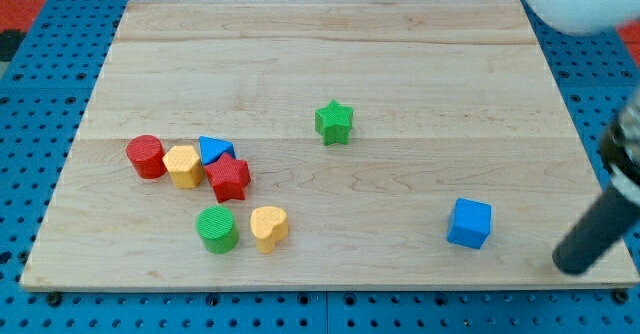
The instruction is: Move the yellow heart to the right of the red star
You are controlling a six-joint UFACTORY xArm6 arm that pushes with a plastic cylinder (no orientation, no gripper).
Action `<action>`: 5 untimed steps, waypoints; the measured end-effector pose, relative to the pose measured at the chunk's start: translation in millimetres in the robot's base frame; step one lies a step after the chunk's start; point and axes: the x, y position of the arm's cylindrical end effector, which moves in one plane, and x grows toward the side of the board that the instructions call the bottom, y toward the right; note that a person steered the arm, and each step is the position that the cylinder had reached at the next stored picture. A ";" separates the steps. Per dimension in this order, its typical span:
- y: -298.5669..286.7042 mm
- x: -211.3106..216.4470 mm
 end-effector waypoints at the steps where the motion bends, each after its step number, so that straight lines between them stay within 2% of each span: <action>1: -97.2 -9.8; 2: -212.8 -39.3; 3: -278.4 -33.3; 4: -290.9 -22.1; 5: -307.7 -75.6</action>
